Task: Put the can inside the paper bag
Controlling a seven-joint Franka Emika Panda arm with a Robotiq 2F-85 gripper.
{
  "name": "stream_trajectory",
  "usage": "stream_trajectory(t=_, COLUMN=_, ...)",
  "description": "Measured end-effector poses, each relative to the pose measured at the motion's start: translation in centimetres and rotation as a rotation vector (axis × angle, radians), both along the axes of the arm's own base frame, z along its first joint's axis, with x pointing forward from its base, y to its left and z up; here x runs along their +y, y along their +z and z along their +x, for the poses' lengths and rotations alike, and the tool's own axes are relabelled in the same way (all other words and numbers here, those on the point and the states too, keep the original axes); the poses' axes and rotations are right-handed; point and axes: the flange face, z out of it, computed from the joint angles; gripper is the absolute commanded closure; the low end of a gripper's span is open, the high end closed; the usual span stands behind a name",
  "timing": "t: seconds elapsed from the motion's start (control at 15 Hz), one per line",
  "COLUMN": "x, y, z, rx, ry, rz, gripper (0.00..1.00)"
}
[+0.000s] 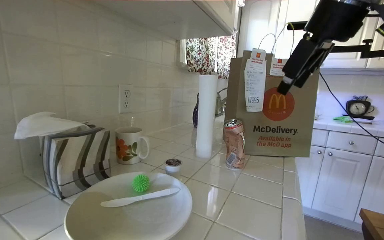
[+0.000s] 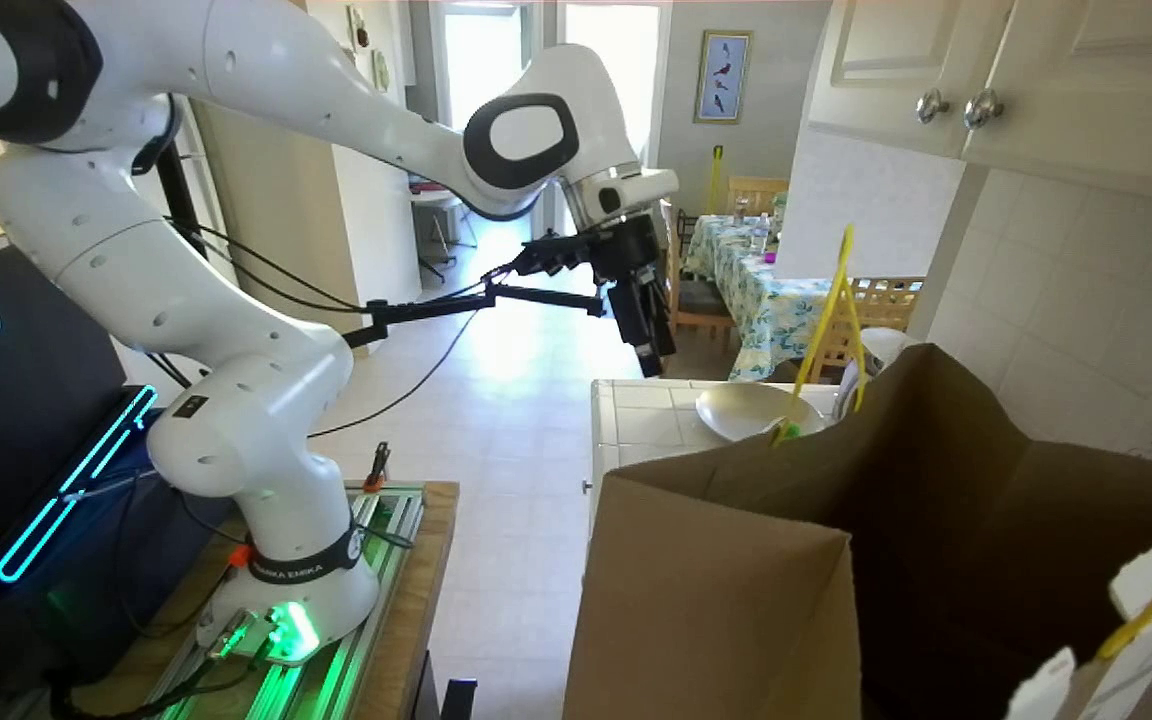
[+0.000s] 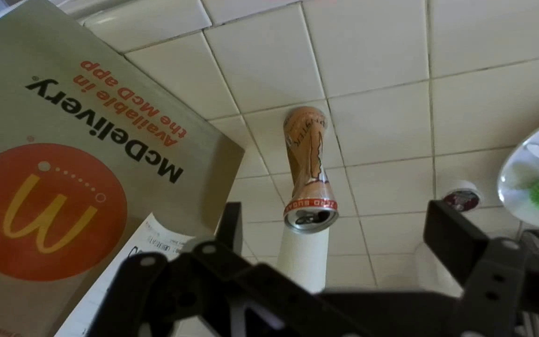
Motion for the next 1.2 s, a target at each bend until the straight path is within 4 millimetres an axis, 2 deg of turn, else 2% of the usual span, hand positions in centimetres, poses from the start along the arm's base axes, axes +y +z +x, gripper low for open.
stream_trajectory(t=0.27, x=0.7, y=1.5, z=-0.5, rx=-0.061, ry=-0.036, rz=-0.004, gripper=0.0)
stream_trajectory(t=0.93, x=0.9, y=1.6, z=-0.6, rx=-0.071, ry=-0.038, rz=-0.001, gripper=0.0)
stream_trajectory(t=1.2, x=3.2, y=0.9, z=-0.1, rx=-0.118, ry=-0.036, rz=0.004, gripper=0.0)
